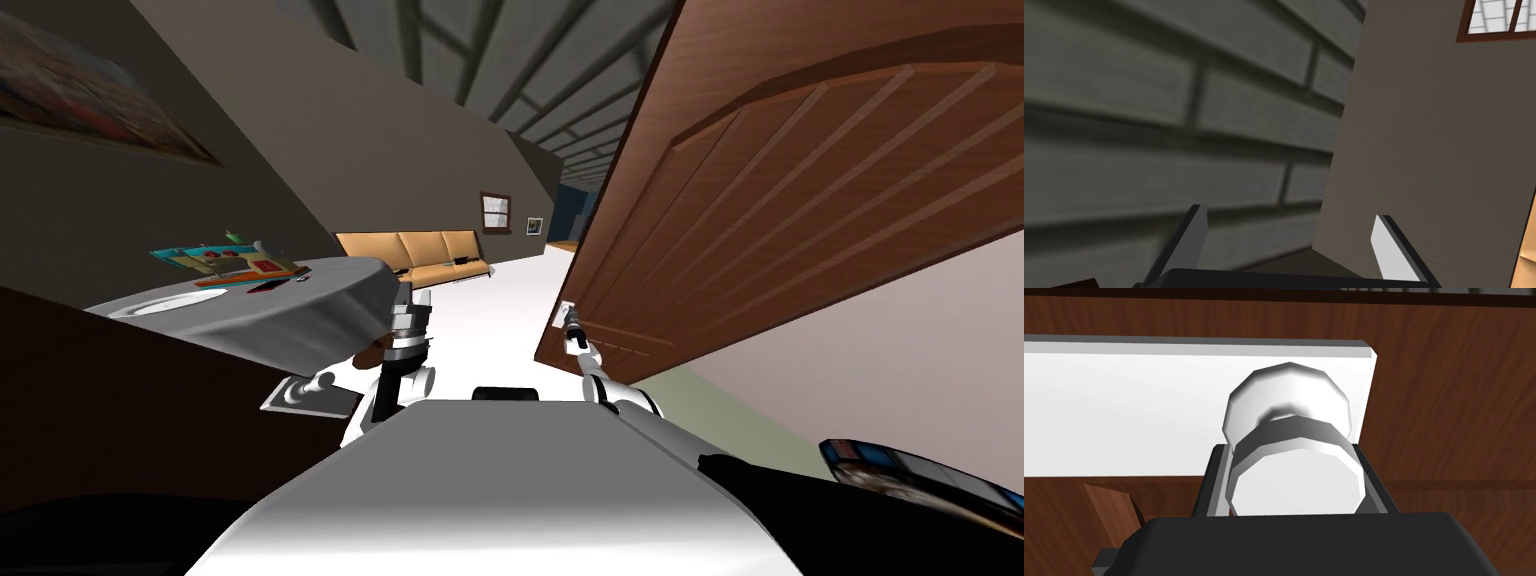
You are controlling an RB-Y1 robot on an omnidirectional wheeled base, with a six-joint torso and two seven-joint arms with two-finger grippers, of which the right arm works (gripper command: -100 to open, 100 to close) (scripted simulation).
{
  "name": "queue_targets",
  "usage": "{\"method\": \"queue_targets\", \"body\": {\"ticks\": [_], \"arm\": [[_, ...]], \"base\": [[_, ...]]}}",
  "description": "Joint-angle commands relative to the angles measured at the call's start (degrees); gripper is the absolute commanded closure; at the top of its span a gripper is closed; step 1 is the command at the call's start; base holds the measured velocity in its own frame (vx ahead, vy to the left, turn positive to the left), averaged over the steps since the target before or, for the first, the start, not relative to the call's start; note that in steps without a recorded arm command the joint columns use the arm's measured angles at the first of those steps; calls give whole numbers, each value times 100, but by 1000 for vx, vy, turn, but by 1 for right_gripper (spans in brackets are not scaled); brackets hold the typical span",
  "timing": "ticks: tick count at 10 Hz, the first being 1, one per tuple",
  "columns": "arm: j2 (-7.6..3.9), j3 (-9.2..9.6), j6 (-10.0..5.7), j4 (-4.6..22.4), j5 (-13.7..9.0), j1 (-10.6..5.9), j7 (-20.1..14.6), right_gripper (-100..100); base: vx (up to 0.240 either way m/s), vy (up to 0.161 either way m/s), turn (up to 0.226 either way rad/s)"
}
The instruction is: Push the door open
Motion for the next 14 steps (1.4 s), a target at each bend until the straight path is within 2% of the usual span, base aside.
{"method": "queue_targets", "body": {"ticks": [1, 2, 3, 11, 13, 14], "arm": [[-25, -47, 180, -286, -13, 169, -17, 100], [-25, -47, 180, -394, -13, 169, -17, 100], [-66, -165, 183, -389, -54, 190, 31, 100], [-193, -537, 191, -373, -183, 255, 180, 100], [-200, -553, 224, -406, -187, 313, 178, 100], [-244, -658, 222, -412, -219, 331, 210, 100]], "base": [[114, 66, -37], [46, 19, -11], [141, 65, -49], [184, 88, -63], [134, 56, -52], [165, 27, -60]]}}
